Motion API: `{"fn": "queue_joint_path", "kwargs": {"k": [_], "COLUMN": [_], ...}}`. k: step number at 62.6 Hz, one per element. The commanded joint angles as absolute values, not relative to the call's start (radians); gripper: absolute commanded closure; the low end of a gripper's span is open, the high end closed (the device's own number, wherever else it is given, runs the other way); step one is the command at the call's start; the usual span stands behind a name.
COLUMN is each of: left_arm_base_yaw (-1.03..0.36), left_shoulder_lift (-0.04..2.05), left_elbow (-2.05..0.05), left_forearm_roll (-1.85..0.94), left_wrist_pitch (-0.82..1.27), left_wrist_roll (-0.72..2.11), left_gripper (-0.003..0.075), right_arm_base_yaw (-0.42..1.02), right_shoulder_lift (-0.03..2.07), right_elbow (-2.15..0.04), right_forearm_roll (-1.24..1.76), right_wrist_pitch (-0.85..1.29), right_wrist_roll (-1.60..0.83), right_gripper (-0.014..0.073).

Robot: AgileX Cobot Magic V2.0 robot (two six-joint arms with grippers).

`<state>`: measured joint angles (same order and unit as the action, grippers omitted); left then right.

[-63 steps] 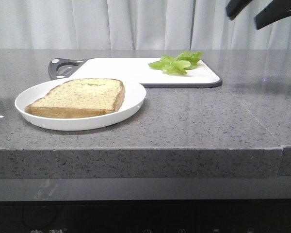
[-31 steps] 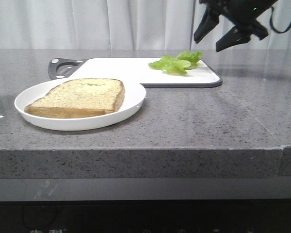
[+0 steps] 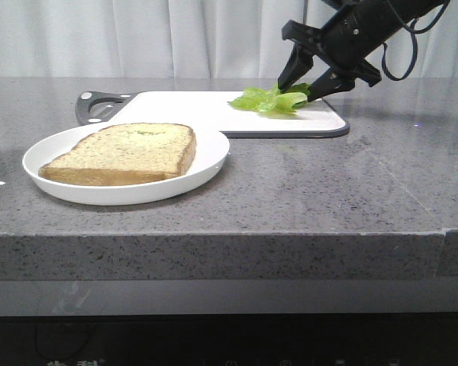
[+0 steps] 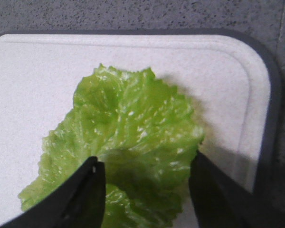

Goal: Left arm grabs bread, right arm adds lettuce
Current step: 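Reach the right gripper to the lettuce leaf and grasp it, then carry the lettuce with the right gripper onto the bread on the plate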

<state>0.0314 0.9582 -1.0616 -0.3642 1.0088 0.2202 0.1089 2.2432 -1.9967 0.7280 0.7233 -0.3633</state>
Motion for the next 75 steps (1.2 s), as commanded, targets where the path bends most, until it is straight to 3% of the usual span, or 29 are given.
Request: {"fn": "queue_joint_path", "kwargs": {"k": [1, 14, 21, 47, 75], "left_arm_base_yaw": [0.033, 0.033, 0.033, 0.033, 0.033], "left_shoulder_lift": [0.944, 0.944, 0.944, 0.944, 0.944], "left_elbow": [-1.088, -1.088, -1.088, -1.088, -1.088], "left_forearm_roll": [-0.390, -0.370, -0.348, -0.341, -0.326], "left_wrist_pitch": [0.945, 0.945, 0.945, 0.943, 0.903], "left_wrist_roll": [0.214, 0.214, 0.214, 0.214, 0.214], "left_gripper": [0.0741, 0.0741, 0.0741, 0.0741, 0.0741], "right_arm_base_yaw": [0.120, 0.124, 0.124, 0.118, 0.226], "right_shoulder_lift": [2.183, 2.190, 2.187, 1.998, 1.629], "right_elbow": [-2.033, -2.033, -2.033, -2.001, -1.449], "right_forearm_roll": [0.765, 0.775, 0.797, 0.936, 1.381], "right_wrist_pitch": [0.687, 0.678, 0.673, 0.783, 0.762], "right_wrist_roll": [-0.396, -0.399, -0.400, -0.416, -0.848], "right_gripper": [0.0337, 0.0618, 0.0712, 0.0711, 0.0711]}}
